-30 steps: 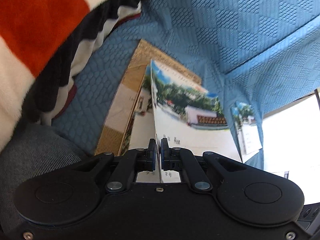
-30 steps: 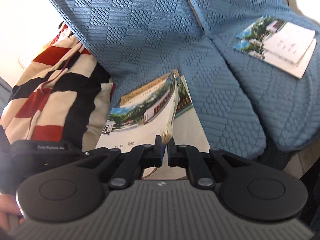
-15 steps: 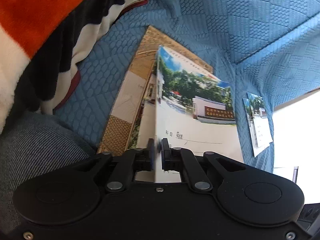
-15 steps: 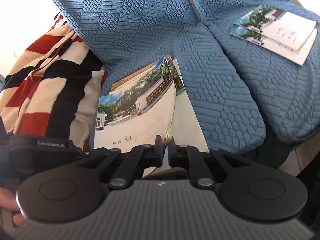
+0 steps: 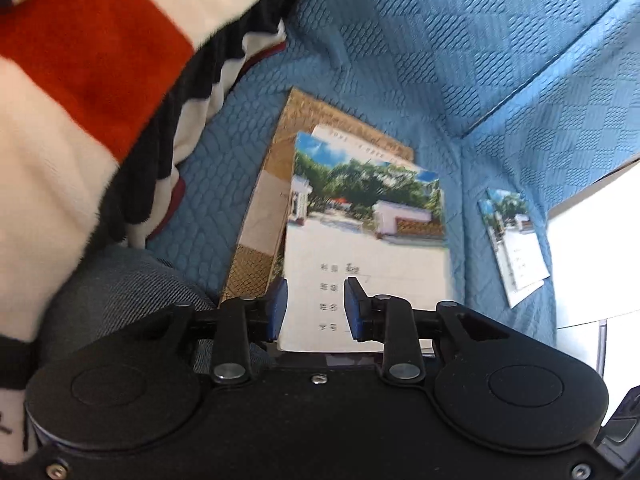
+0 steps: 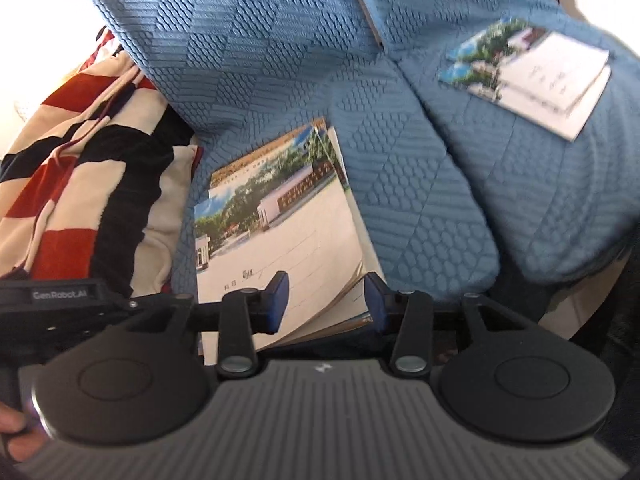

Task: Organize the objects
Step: 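Open both grippers to release the booklets on the stack, then withdraw both open grippers up and back from the tan stack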

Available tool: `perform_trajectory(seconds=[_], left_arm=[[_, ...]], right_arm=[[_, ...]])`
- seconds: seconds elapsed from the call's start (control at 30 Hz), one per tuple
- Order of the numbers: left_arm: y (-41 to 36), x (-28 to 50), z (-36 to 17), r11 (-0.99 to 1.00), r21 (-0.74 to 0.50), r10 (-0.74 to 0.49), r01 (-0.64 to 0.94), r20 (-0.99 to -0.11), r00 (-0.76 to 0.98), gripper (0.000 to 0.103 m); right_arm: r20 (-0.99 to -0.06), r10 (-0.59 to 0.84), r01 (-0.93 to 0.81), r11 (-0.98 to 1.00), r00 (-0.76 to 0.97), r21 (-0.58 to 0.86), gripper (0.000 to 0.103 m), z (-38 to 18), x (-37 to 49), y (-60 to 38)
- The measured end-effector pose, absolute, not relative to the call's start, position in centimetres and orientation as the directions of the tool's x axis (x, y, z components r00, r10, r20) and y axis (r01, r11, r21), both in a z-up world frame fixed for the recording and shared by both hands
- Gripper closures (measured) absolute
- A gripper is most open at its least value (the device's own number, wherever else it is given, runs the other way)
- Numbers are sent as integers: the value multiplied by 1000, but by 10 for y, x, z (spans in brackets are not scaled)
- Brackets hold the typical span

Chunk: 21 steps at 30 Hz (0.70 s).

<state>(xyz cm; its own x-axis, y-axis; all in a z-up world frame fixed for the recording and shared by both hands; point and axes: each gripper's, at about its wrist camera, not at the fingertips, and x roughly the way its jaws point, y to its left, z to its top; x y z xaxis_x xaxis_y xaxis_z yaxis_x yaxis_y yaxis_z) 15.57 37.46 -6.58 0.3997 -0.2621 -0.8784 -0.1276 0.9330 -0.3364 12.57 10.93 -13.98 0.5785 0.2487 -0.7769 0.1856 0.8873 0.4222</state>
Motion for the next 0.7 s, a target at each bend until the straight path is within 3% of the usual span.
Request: perform_trajectory(seconds=[0.7], left_arm=[[320, 109, 61, 951, -288, -297, 113, -741, 602, 74]], right_arm=[[-566, 171, 32, 943, 806, 331, 58, 3, 82, 81]])
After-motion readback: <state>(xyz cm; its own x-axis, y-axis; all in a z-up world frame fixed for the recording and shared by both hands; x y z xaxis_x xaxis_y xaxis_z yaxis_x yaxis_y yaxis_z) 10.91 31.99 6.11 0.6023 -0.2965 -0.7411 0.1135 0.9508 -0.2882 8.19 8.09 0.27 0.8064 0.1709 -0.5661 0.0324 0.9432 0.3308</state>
